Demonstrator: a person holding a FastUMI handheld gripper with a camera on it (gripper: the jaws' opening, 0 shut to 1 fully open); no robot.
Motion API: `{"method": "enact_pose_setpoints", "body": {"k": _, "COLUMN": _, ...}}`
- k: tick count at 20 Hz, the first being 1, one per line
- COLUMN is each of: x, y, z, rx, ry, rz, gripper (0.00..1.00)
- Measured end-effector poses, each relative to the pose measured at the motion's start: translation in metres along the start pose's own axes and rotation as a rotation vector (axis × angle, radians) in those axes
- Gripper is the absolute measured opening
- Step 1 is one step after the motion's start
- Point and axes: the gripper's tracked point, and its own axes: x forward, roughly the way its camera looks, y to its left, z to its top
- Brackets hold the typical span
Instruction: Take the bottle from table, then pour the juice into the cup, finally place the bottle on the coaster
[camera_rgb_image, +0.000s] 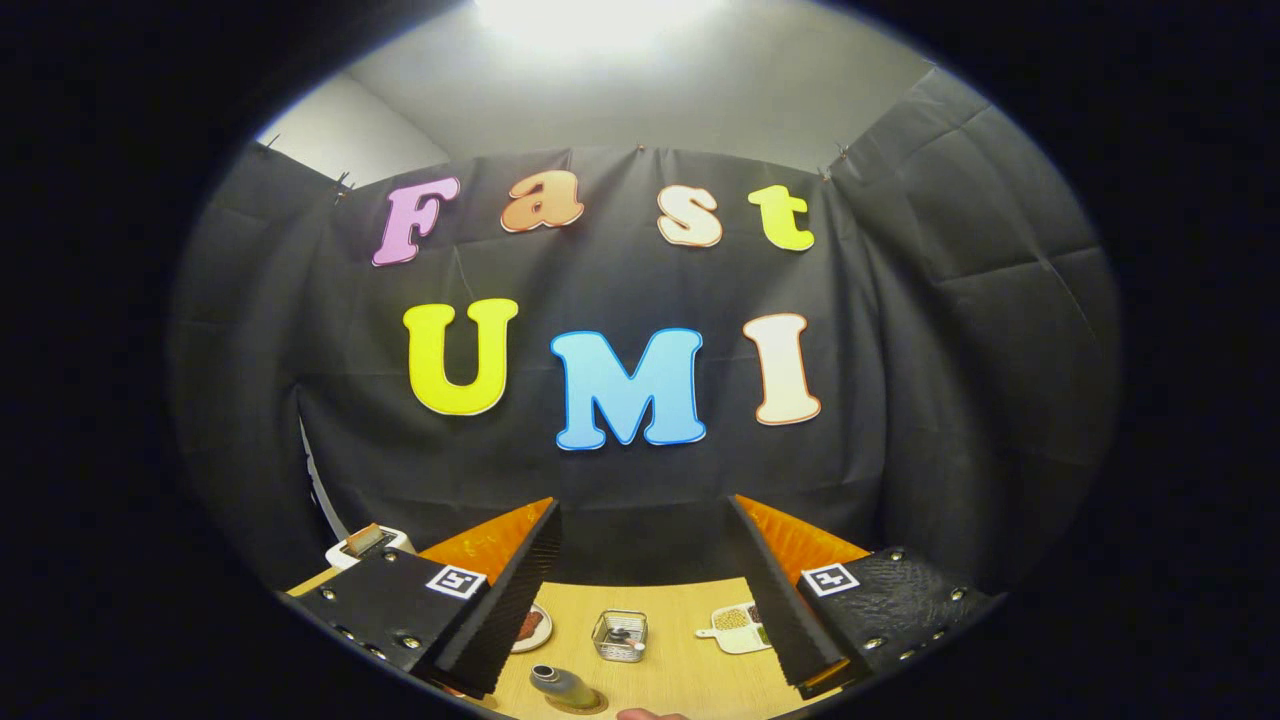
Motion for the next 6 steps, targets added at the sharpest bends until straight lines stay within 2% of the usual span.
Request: {"method": "enact_pose_setpoints", "body": {"k": 6, "x": -0.0020, "y": -0.0118, "z": 0.0069, "rx": 0.018, "ry": -0.011, "rz": 0.042, "gripper": 0.99}}
